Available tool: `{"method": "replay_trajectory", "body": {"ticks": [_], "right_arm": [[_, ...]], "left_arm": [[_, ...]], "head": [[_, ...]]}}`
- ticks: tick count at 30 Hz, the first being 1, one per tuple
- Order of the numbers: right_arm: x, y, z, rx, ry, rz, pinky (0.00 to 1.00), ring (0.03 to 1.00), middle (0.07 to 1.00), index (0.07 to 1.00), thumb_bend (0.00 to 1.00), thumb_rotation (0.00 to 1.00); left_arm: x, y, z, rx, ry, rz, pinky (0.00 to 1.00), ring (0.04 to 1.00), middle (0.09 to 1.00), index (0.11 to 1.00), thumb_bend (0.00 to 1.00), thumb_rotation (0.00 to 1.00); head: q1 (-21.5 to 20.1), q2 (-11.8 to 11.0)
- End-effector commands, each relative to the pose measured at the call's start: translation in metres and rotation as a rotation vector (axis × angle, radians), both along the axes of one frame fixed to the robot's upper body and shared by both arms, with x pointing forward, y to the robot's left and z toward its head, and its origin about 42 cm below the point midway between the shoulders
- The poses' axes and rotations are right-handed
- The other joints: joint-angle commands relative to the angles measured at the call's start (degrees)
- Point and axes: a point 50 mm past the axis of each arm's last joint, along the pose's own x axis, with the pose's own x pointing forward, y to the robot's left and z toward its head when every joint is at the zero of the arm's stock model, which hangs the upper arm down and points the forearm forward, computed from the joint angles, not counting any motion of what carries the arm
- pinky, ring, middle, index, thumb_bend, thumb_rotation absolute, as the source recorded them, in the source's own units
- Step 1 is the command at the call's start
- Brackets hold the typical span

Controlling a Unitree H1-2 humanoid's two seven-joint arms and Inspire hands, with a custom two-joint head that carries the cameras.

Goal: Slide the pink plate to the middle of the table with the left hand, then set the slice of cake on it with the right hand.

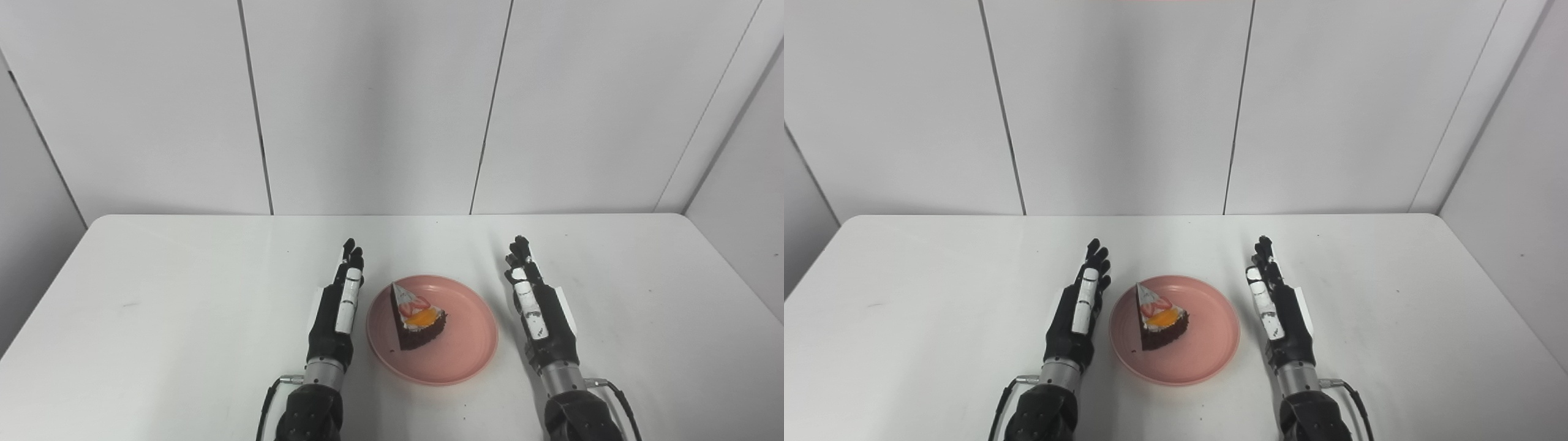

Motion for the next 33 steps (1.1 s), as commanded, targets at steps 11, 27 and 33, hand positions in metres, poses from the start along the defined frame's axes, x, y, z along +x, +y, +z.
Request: {"method": "replay_trajectory", "body": {"ticks": [11, 27, 33], "right_arm": [[0.0005, 0.0063, 0.0006, -0.024, -0.001, 0.02, 1.0, 1.0, 1.0, 1.0, 0.63, 0.91], [0.0039, 0.0052, -0.0021, -0.02, 0.011, -0.002, 1.0, 0.989, 0.999, 1.0, 0.62, 0.88], [0.0038, 0.0063, -0.003, -0.029, 0.01, -0.008, 0.99, 0.962, 0.982, 1.0, 0.6, 0.87]], "left_arm": [[-0.0155, 0.0105, -0.0341, 0.055, 0.072, 0.054, 1.0, 1.0, 1.0, 1.0, 0.57, 1.0], [-0.0148, 0.0089, -0.0357, -0.048, 0.078, 0.065, 1.0, 1.0, 1.0, 1.0, 0.58, 1.0], [-0.0125, 0.0109, -0.0353, 0.002, 0.067, 0.064, 1.0, 1.0, 1.0, 1.0, 0.56, 1.0]], "head": [[0.1, 0.3], [0.0, 0.1], [0.0, -0.1]]}}
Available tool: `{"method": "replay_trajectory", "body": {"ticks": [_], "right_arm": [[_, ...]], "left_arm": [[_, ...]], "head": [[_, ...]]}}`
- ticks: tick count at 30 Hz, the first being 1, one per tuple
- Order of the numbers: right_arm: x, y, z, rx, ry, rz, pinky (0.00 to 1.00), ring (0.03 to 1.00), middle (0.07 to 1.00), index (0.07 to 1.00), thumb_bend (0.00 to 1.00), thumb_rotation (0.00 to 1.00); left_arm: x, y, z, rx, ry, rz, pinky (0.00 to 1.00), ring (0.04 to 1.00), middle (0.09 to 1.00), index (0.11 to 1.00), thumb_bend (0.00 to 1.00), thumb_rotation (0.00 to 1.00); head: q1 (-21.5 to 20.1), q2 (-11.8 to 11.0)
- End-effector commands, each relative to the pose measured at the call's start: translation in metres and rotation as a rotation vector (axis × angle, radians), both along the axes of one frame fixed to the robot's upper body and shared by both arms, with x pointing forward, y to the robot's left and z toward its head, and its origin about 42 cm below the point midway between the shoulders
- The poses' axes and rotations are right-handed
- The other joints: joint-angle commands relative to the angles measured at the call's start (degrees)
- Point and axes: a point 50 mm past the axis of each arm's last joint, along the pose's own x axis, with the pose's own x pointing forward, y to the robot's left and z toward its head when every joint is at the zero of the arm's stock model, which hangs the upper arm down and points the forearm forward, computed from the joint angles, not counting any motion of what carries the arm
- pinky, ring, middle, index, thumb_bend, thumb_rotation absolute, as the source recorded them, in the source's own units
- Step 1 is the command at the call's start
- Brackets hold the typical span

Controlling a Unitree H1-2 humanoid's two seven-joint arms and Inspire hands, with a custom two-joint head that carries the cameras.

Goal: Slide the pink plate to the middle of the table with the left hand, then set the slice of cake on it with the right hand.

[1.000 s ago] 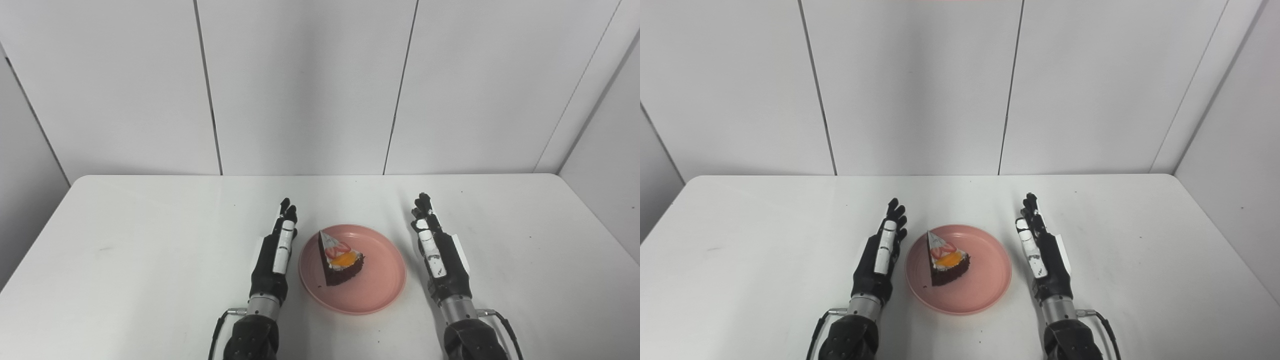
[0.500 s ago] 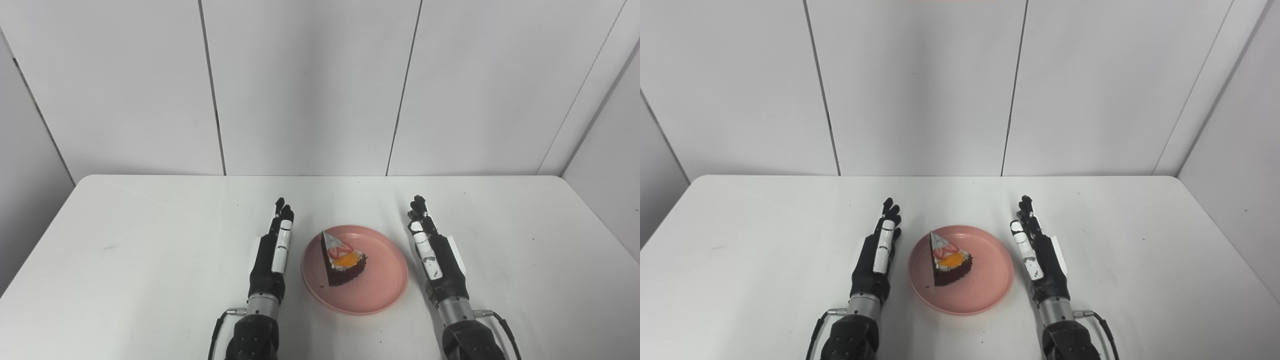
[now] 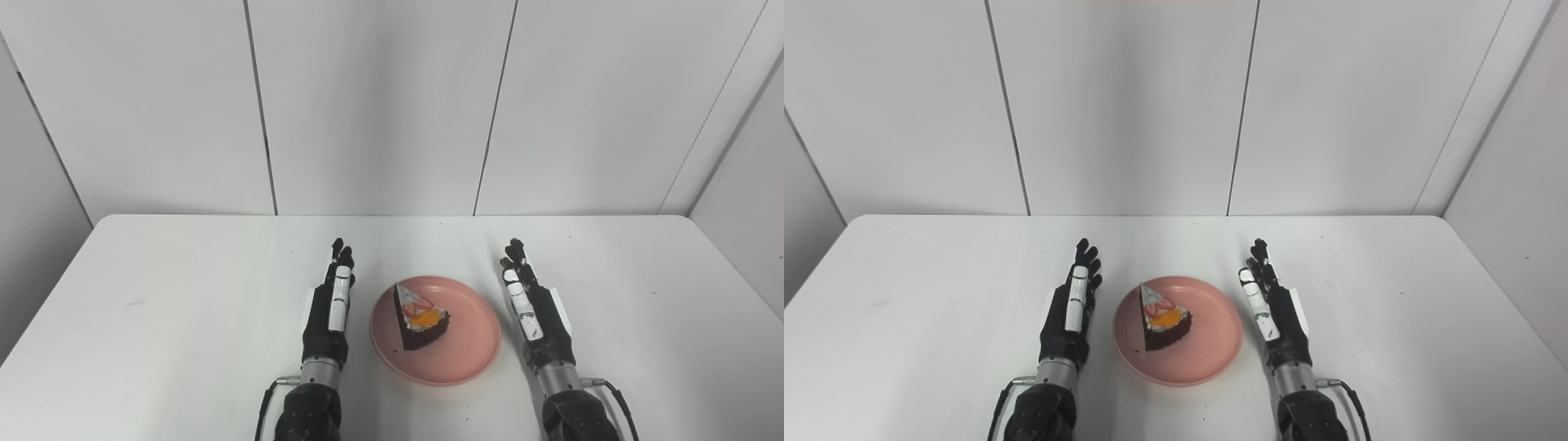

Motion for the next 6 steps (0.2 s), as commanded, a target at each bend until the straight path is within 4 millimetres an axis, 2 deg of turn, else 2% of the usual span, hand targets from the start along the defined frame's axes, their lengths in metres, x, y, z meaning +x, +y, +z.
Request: {"method": "replay_trajectory", "body": {"ticks": [1, 6], "right_arm": [[0.0002, 0.0033, 0.0, 0.008, -0.012, 0.0, 0.99, 0.96, 0.981, 1.0, 0.59, 0.87], [0.0, 0.0039, -0.0003, 0.003, -0.011, 0.0, 0.98, 0.952, 0.975, 0.994, 0.61, 0.89]], "left_arm": [[-0.0155, 0.0076, -0.0331, 0.021, 0.082, 0.012, 1.0, 1.0, 1.0, 1.0, 0.56, 1.0], [-0.0154, 0.0083, -0.0326, 0.044, 0.087, 0.008, 1.0, 1.0, 1.0, 1.0, 0.55, 1.0]], "head": [[0.0, 0.0], [0.0, 0.0]]}}
